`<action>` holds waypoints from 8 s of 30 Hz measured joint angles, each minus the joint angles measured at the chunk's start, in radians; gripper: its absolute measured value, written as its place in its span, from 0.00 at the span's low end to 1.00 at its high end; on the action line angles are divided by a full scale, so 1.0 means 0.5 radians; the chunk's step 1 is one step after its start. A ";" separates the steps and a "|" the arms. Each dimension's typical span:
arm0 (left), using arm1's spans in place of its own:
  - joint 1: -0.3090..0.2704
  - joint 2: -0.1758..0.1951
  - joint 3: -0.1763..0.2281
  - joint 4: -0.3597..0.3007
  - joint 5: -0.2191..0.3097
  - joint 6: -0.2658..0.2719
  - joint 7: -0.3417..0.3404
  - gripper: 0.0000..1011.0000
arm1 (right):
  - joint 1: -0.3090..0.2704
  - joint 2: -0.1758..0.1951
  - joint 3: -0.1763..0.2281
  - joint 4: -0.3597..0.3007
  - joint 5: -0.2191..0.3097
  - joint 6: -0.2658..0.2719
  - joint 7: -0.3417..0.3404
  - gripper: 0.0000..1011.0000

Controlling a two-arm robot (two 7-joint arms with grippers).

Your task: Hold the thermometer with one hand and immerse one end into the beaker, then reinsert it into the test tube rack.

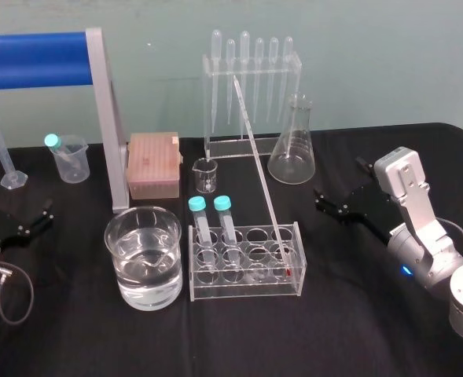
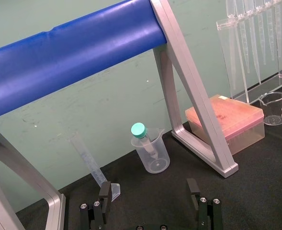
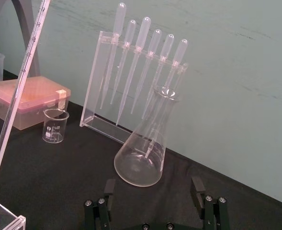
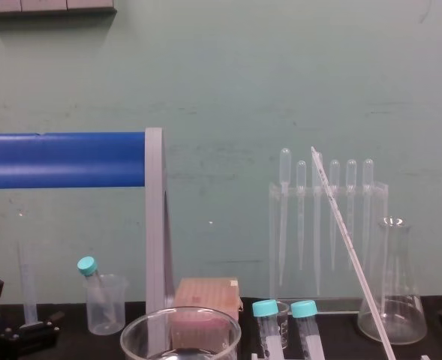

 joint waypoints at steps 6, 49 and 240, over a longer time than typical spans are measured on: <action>0.000 0.000 0.000 0.000 0.000 0.000 0.000 1.00 | 0.000 0.000 0.000 0.000 0.000 0.000 0.000 0.99; 0.000 0.000 0.000 0.000 0.000 0.000 0.000 1.00 | 0.000 0.000 0.000 0.000 0.000 0.000 0.000 0.99; 0.000 0.000 0.000 0.000 0.000 0.000 0.000 1.00 | 0.131 -0.671 0.338 -0.303 0.291 0.633 0.476 0.06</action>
